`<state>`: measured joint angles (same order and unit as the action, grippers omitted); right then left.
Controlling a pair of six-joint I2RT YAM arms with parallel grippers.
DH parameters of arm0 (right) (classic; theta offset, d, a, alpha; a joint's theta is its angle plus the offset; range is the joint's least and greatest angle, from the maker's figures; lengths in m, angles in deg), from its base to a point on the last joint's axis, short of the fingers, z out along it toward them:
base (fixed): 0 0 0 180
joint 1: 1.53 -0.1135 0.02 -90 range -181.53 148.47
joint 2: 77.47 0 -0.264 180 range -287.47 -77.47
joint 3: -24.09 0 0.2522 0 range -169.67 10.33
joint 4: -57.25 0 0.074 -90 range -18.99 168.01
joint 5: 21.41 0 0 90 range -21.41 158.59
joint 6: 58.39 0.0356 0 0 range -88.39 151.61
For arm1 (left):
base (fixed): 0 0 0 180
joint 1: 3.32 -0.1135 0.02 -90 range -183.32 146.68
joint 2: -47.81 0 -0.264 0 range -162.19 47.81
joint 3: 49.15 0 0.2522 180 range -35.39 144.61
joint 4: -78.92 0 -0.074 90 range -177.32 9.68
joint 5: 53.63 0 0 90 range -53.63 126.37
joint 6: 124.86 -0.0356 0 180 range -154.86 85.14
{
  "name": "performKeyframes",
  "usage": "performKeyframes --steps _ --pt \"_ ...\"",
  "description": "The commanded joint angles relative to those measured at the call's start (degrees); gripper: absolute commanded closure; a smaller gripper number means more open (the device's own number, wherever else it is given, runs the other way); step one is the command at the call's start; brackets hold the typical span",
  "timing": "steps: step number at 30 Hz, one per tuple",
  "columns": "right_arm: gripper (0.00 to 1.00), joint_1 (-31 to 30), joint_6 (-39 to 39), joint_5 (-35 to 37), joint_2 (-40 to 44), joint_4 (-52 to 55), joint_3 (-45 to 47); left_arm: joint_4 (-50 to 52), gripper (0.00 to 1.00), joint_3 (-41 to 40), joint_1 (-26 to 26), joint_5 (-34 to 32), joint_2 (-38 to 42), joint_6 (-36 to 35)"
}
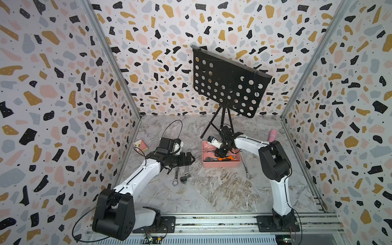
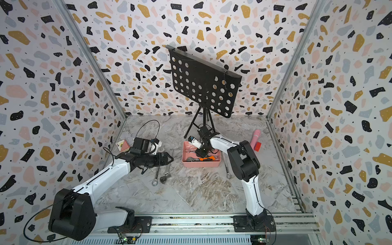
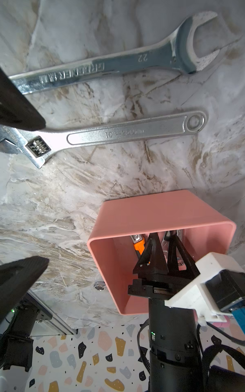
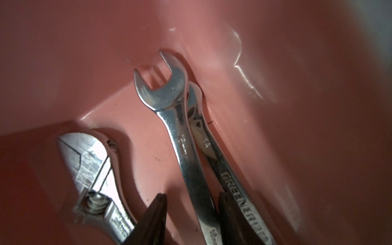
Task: Take out the wrench from the storage box
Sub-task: Pick up the wrench from the storage box.
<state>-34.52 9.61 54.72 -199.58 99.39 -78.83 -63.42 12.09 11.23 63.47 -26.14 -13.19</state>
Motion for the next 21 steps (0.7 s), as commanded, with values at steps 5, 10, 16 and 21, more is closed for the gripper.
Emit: performKeyframes --steps 5,10,16,21 --pt "0.63 -1.76 1.75 1.09 -0.35 6.21 0.84 -1.36 0.04 -0.61 0.12 0.94 1.01 -1.00" --pt "0.65 -2.57 4.85 -0.37 -0.49 8.16 2.02 -1.40 0.04 -0.53 0.13 1.21 0.16 -1.13" --pt "0.60 -3.48 5.85 3.63 -3.86 8.08 0.22 -1.40 0.04 -0.50 0.13 1.20 0.19 -1.52" --pt "0.62 -4.00 7.15 4.90 -5.31 6.78 -0.56 -1.35 0.04 -0.96 0.12 1.13 0.23 -1.76"
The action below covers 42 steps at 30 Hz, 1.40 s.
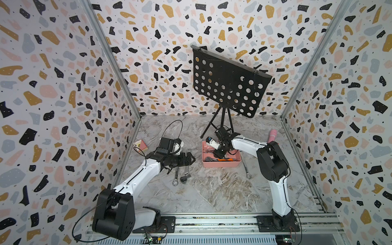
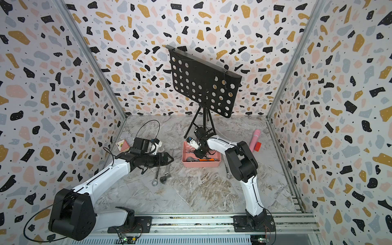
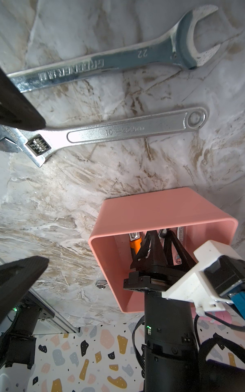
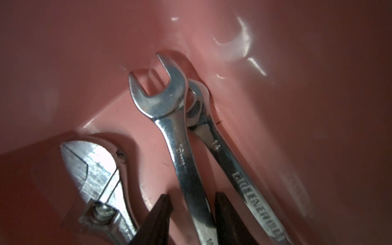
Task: Take out the wrench from the storage box
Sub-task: Pick up the wrench from the storage box.
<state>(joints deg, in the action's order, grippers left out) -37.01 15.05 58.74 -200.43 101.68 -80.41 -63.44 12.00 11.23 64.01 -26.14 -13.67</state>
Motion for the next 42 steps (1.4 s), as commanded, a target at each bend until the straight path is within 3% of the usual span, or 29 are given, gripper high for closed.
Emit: performKeyframes --steps 1,6,16,42 --pt "0.64 -1.60 1.79 1.35 -4.49 4.33 1.13 -1.36 0.04 -0.99 0.07 0.58 0.22 -1.28" --pt "0.84 -1.69 2.41 1.80 -3.17 2.77 2.73 -1.13 0.04 -0.94 0.12 0.56 0.22 -1.76" --pt "0.98 -2.01 2.10 2.02 3.37 4.30 1.20 -1.11 0.04 -0.88 0.13 0.74 0.51 -1.68" --pt "1.00 -2.57 1.88 6.46 16.28 9.03 1.03 -1.11 0.04 -0.25 0.11 0.96 -0.16 -1.68"
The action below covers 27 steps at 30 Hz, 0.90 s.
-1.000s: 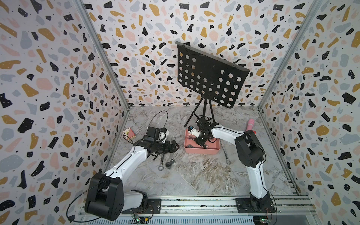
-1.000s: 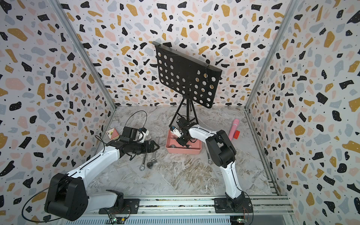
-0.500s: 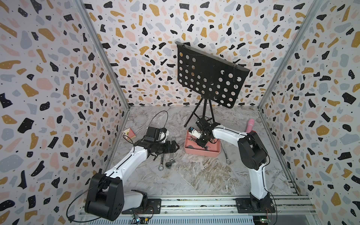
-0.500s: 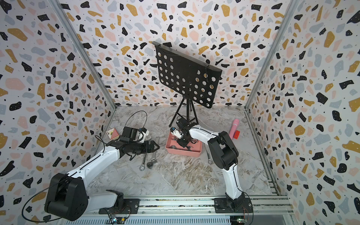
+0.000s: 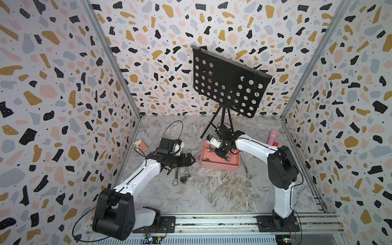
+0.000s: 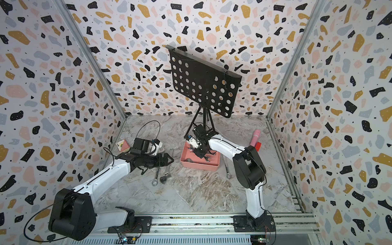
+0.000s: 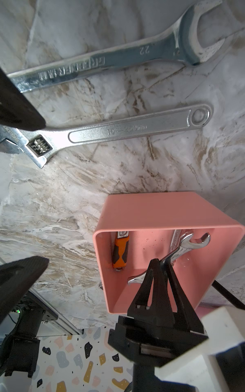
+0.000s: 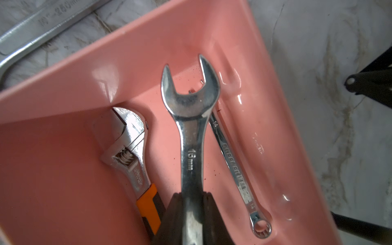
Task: Take out the wrench from the storage box
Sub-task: Pick up the wrench from the storage box, then place the wrench at the center of the board.
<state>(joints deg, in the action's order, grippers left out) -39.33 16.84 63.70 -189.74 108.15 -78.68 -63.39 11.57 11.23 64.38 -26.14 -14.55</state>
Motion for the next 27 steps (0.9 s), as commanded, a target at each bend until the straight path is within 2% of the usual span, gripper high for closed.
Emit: performKeyframes --steps 1,5,11,19,24,27 --pt "1.00 -0.26 0.09 2.07 6.54 3.18 -0.51 -1.20 0.04 0.37 0.13 0.65 -0.20 -0.70" --pt "1.00 0.33 -0.09 4.66 10.49 5.85 -0.26 -1.22 0.04 0.75 0.18 1.01 0.08 -0.54" --pt "1.00 4.76 2.35 6.01 17.64 8.98 4.21 -1.34 0.04 0.73 0.15 1.25 0.01 -0.41" --pt "1.00 16.93 7.24 3.87 27.78 7.81 16.93 -1.50 0.04 0.77 0.22 1.60 0.08 -0.54" --pt "1.00 24.20 11.96 0.61 28.83 2.57 24.83 -1.50 0.04 0.95 0.22 1.56 -0.11 -0.45" --pt "0.99 25.36 13.27 0.05 26.39 -2.12 28.09 -1.54 0.04 1.02 0.22 1.60 -0.14 -0.28"
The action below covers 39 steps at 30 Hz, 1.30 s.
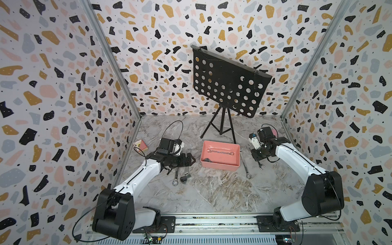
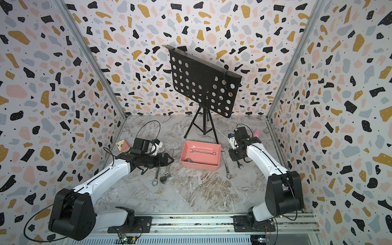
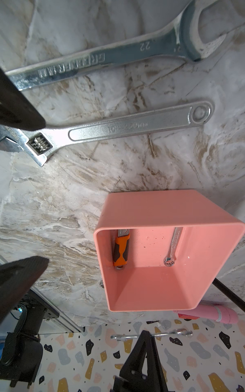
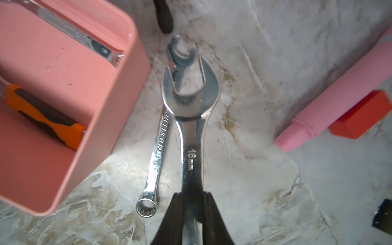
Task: Take out the wrench from the storage box
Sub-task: Place the wrench at the center of the board.
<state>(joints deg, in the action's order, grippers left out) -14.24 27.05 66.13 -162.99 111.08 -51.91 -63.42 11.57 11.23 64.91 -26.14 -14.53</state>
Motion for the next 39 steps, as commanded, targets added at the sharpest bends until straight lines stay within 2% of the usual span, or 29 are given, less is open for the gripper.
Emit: performKeyframes --steps 1,4,14,18,22,26,29,33,39 --pt "0.99 0.74 3.36 -3.05 -1.67 -6.32 1.96 -1.57 0.04 0.97 0.25 0.92 0.00 -0.22" --pt "0.98 2.09 3.68 -3.69 -4.75 -9.93 3.90 -1.52 0.04 0.66 0.25 0.65 0.64 -0.05" --pt "0.92 3.43 4.17 -3.69 -14.18 -11.12 2.31 -1.48 0.04 -0.55 0.29 0.17 1.74 0.21" --pt "0.83 3.41 4.55 -3.70 -15.32 -11.38 2.61 -1.32 0.04 -0.48 0.32 0.02 1.66 0.03" --pt "0.66 3.48 3.91 -3.43 -14.64 -9.61 1.75 -1.11 0.04 -0.12 0.22 0.08 1.40 -0.07" --pt "0.60 3.24 3.15 -4.36 -10.38 -5.45 -1.30 -0.83 0.04 0.56 0.30 -0.04 1.27 -0.35" --pt "0.61 1.27 1.44 -6.24 -5.57 -3.22 -4.27 -0.40 0.04 0.97 0.22 -0.36 1.21 -0.89" --pt "0.62 -4.95 -3.96 -7.94 -2.70 -0.37 -9.79 0.16 0.04 1.63 0.21 -0.73 0.80 -1.62" --pt "0.61 -13.82 -9.49 -11.06 -5.60 -3.60 -14.24 0.79 0.04 2.00 0.22 -0.94 0.96 -2.23"
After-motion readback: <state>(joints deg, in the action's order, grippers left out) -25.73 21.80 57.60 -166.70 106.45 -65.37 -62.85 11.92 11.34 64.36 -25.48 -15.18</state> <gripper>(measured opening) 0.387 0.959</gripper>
